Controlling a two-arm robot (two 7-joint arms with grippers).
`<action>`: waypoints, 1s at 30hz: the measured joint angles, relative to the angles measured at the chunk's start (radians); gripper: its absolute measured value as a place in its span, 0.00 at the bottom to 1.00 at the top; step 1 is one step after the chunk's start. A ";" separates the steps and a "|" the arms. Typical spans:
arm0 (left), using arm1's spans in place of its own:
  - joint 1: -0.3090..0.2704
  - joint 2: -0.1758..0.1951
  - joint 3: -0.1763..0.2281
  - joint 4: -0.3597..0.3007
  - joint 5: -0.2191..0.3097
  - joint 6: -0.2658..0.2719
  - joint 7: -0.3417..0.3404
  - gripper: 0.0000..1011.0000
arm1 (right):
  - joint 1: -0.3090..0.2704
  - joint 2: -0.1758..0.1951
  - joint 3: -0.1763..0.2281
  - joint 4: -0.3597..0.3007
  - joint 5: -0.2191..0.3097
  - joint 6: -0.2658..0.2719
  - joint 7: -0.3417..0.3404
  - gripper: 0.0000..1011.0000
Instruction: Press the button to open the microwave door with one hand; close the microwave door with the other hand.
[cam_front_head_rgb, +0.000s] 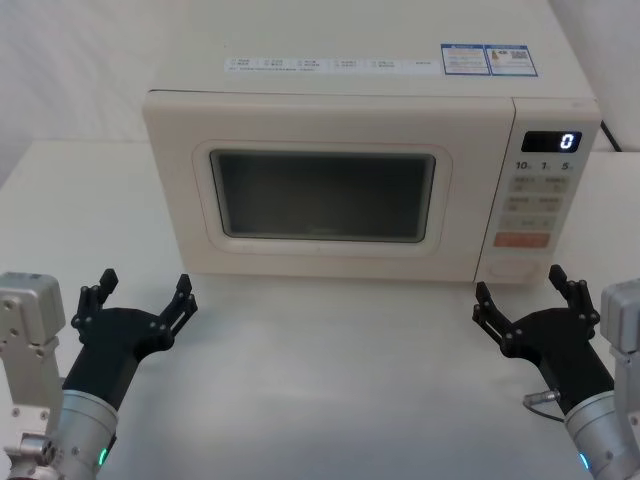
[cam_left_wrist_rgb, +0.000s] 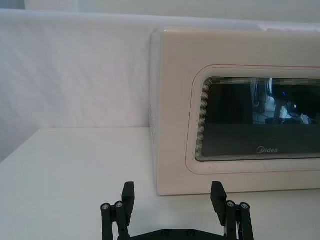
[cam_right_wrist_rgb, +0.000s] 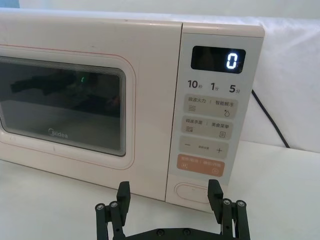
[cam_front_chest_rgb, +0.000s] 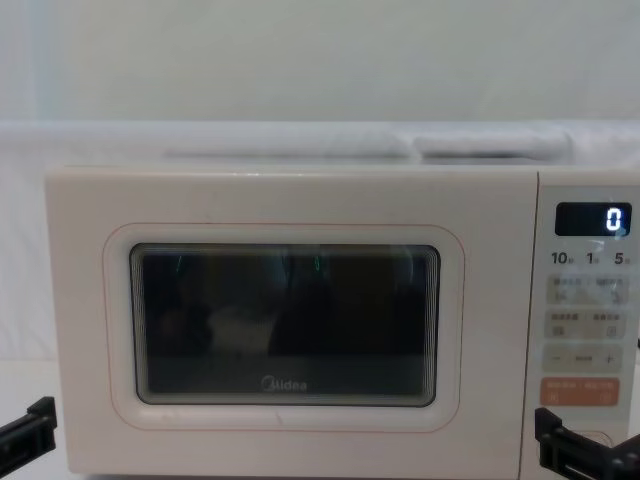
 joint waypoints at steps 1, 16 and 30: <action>0.000 0.000 0.000 0.000 0.000 0.000 0.000 0.99 | 0.000 0.000 0.000 0.000 0.000 0.000 0.000 0.99; 0.000 0.000 0.000 0.000 0.000 0.000 0.000 0.99 | 0.000 0.000 0.000 0.000 0.000 0.000 0.000 0.99; 0.000 0.000 0.000 0.000 0.000 0.000 0.000 0.99 | 0.000 0.000 0.000 0.000 0.000 0.000 0.000 0.99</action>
